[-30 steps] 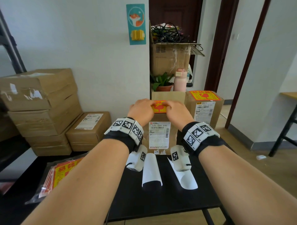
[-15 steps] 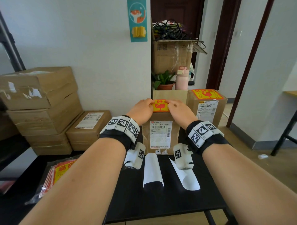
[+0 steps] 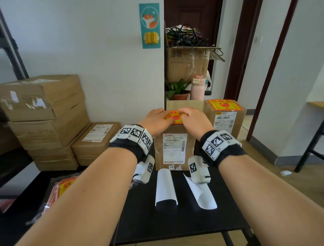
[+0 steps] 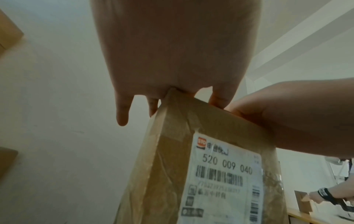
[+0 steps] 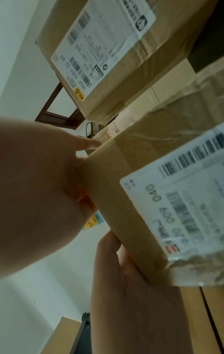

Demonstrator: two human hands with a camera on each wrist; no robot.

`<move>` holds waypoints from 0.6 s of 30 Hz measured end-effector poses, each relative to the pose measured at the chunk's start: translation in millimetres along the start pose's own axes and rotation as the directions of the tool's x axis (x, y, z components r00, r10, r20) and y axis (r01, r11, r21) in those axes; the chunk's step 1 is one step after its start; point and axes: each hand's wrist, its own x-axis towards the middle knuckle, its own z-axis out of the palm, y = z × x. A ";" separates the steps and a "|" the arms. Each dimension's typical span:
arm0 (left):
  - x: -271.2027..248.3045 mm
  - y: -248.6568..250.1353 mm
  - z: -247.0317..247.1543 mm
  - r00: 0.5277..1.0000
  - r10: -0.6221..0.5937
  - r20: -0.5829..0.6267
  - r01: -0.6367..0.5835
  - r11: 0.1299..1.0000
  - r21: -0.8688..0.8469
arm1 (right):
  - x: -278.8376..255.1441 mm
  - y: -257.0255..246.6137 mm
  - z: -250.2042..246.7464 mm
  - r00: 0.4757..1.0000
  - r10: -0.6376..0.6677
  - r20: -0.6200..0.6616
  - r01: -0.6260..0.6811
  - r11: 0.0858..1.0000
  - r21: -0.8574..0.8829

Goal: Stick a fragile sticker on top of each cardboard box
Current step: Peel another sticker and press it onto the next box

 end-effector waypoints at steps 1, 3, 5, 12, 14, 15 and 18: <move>1.3 -1.1 0.1 1.000 -0.010 0.016 0.009 1.000 0.015 | 2.9 -2.2 -2.3 0.998 0.002 0.056 -0.001 1.000 -0.010; 2.1 -4.0 1.1 0.999 -0.024 0.031 0.023 0.999 0.034 | 7.4 -4.3 -3.5 0.990 0.012 0.137 -0.008 1.000 -0.025; 0.7 -5.1 2.5 0.999 -0.018 0.028 0.017 0.998 0.055 | 10.6 -4.4 -2.2 0.988 0.014 0.153 -0.010 1.000 -0.024; -2.4 -2.1 4.6 0.999 -0.023 0.022 0.023 0.999 0.032 | 17.8 -1.8 2.4 0.991 0.011 0.136 -0.006 0.999 -0.037; -3.4 -1.3 4.4 0.999 -0.025 0.028 0.024 0.999 0.026 | 17.6 0.9 3.1 0.992 -0.004 0.127 0.009 0.999 -0.036; -4.1 -0.8 4.1 0.999 -0.025 0.034 0.024 0.999 0.025 | 16.4 2.8 3.4 0.995 -0.022 0.094 0.025 0.999 -0.037; -7.3 -0.3 4.7 1.000 0.002 0.023 -0.003 1.000 0.008 | 8.1 10.9 3.6 0.992 -0.069 -0.108 0.066 0.997 -0.033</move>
